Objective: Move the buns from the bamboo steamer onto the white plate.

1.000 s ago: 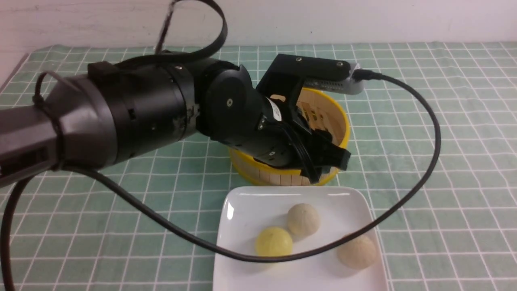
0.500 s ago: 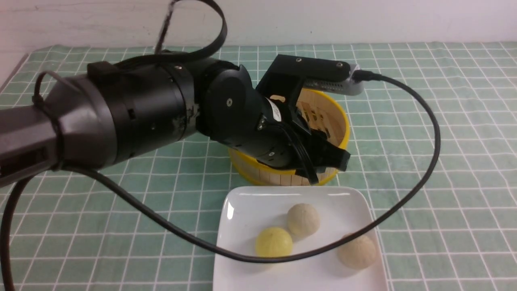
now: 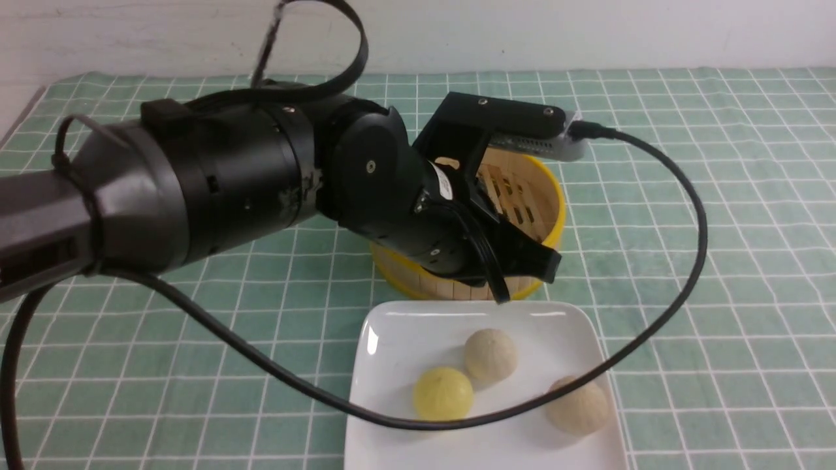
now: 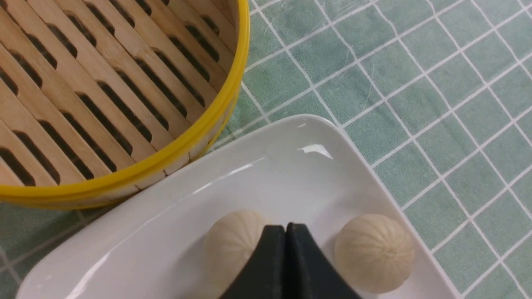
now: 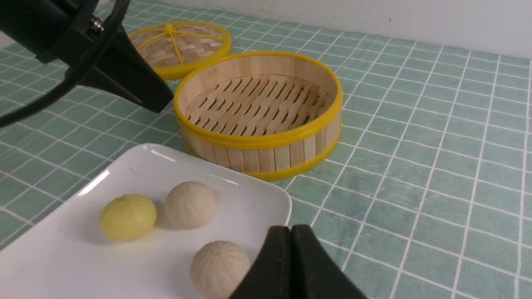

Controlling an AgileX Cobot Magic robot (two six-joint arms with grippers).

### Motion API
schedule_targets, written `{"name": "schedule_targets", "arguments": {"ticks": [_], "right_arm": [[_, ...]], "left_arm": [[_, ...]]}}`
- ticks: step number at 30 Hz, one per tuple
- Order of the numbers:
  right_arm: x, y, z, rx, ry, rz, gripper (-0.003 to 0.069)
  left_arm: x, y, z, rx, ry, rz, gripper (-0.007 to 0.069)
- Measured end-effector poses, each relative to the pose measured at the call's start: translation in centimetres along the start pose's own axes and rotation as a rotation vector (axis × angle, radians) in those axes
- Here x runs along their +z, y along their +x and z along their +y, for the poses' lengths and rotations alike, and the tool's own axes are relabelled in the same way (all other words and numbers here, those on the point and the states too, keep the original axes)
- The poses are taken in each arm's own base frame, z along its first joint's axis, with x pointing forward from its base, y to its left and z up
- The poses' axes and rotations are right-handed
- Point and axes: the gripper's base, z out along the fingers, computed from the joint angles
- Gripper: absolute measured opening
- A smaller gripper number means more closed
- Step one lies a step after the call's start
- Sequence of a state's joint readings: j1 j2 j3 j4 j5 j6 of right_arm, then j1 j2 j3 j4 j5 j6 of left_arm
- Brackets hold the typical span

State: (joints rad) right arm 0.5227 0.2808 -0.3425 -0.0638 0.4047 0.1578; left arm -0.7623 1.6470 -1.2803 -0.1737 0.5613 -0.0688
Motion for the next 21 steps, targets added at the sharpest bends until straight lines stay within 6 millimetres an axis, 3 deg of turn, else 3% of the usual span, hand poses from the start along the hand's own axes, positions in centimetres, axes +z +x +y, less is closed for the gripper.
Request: {"name": "schedule_targets", "arguments": {"ticks": [4, 8, 14, 18, 21], "right_arm": [[-0.3, 1.9, -0.7, 0.018, 0.07, -0.026, -0.0005], [-0.4, 6.2, -2.0, 0.062, 0.242, -0.033, -0.0001], [0.2, 10.0, -2.8, 0.098, 0.352, 0.021, 0.0], [0.1, 10.0, -3.0, 0.107, 0.391, 0.013, 0.0], [0.1, 10.0, -3.1, 0.114, 0.414, 0.011, 0.0001]], "left_arm": [[0.0, 0.1, 0.1, 0.007, -0.006, 0.013, 0.0001], [0.0, 0.2, 0.1, 0.013, -0.01, 0.017, 0.0001], [0.0, 0.2, 0.1, 0.009, -0.01, 0.022, 0.0001], [-0.5, 0.3, 0.0, 0.009, -0.009, 0.03, 0.0004], [-2.2, 0.0, -0.2, 0.017, -0.005, 0.012, 0.0005]]}}
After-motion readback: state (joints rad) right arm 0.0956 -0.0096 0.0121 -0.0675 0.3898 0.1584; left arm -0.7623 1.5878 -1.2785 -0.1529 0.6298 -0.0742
